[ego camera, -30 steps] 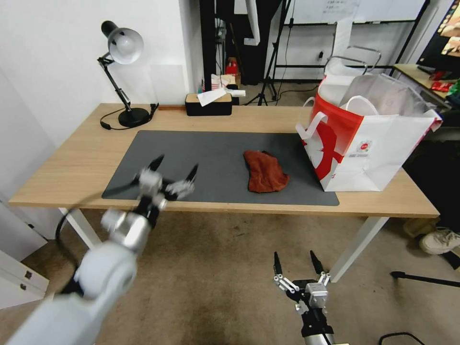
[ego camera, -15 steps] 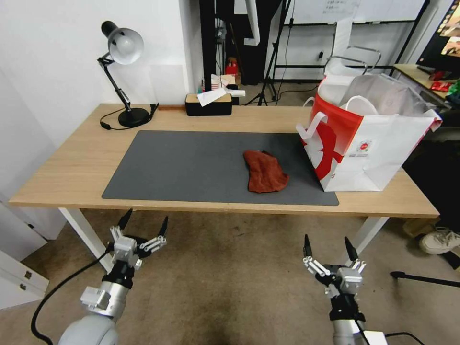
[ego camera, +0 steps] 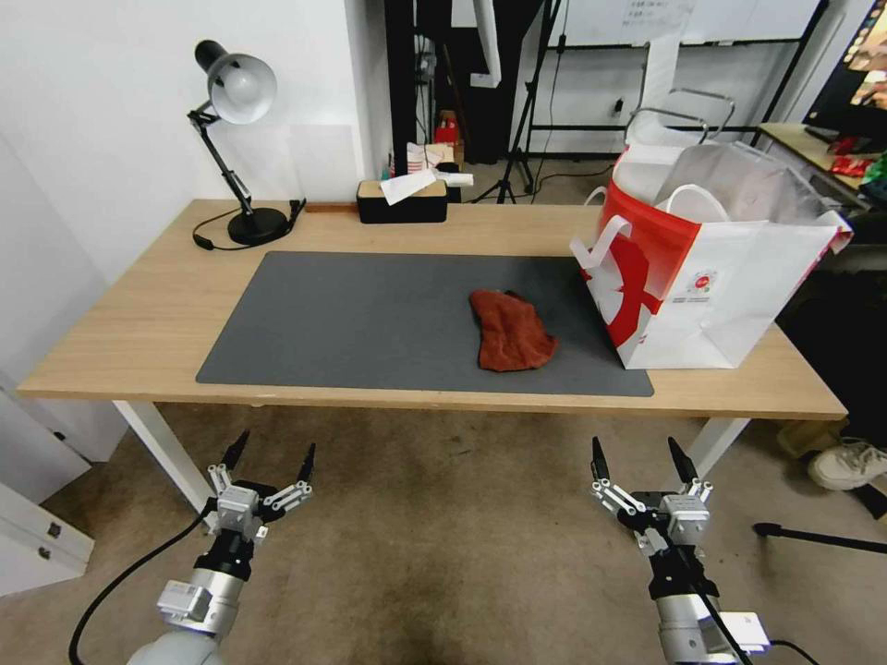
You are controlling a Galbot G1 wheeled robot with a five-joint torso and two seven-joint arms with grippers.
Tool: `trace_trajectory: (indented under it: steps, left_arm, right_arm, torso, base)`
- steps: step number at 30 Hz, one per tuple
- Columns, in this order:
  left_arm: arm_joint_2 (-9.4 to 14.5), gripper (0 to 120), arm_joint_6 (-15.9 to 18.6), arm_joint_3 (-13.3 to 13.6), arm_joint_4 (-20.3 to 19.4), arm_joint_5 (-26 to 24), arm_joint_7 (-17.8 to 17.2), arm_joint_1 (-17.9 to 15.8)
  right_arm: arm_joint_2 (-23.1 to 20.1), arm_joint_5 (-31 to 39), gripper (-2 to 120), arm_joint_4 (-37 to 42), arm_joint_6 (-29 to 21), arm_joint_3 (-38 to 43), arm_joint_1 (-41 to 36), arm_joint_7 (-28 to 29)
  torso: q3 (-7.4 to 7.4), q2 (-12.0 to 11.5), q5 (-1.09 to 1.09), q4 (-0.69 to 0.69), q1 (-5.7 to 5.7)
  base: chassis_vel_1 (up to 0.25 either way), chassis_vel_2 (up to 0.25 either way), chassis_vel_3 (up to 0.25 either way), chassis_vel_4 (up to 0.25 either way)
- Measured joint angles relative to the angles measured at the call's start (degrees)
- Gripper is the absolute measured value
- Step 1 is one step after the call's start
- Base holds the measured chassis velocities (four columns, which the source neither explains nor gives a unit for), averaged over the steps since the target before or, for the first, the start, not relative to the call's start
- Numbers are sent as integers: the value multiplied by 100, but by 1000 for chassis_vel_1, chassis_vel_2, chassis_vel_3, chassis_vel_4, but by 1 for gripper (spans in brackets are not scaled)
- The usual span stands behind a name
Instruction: Sweep shrimp from table into container with towel, then put container into takeout bag.
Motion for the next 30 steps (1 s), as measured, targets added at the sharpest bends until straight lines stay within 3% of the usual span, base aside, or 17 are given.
trace_trajectory:
  steps: [30]
  left_arm:
    - [-25, 100, -37, 46, 11, -28, 104, -25]
  right_arm:
    - [20, 57, 100, -21, 65, -33, 17, -74]
  torso:
    - [0, 0, 0, 0, 0]
  base:
    - [0, 0, 0, 0]
